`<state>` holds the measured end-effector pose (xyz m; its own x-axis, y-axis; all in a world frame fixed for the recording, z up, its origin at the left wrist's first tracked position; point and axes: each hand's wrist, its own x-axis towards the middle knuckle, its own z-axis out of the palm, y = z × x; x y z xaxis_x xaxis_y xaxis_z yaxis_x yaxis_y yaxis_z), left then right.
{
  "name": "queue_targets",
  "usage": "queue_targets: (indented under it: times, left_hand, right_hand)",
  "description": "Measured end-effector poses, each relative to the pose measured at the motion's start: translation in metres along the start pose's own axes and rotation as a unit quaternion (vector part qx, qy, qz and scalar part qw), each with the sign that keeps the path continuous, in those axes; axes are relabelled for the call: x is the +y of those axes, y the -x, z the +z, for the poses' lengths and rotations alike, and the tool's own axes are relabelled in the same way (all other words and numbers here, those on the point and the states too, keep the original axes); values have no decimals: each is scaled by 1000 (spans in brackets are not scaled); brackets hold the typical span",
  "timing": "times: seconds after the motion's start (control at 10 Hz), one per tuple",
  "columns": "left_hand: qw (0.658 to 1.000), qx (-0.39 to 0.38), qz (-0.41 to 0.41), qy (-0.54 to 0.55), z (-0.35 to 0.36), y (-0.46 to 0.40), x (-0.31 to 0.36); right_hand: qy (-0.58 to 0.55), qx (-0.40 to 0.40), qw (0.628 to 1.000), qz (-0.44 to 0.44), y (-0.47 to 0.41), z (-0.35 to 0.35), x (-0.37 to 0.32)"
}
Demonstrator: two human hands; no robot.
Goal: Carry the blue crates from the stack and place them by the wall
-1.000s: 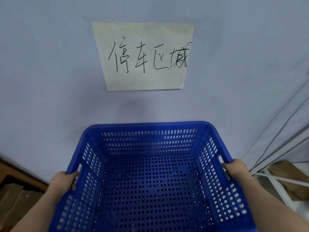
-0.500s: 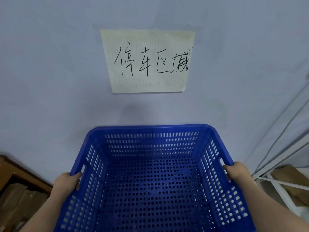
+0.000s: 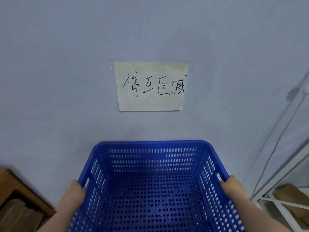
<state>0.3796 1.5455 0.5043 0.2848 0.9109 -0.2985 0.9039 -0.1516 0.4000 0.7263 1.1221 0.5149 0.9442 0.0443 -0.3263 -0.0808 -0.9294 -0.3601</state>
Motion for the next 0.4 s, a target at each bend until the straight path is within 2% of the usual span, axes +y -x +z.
queue_targets:
  times: [0.1,0.2,0.3,0.4]
  left_hand:
    - [999,0,18,-48,-2,-2,1]
    - [997,-14,49,-50,-9,-5,14]
    - [986,8,130,-102,-29,-10,46]
    - [966,41,217,-138,-53,0,101]
  right_hand:
    - [8,-24,1000,1,-4,0,-2]
    - [41,-34,998,-39,-3,-6,-13]
    - [120,-38,985,-119,0,-32,-47]
    - [148,-26,967,-206,10,-63,-95]
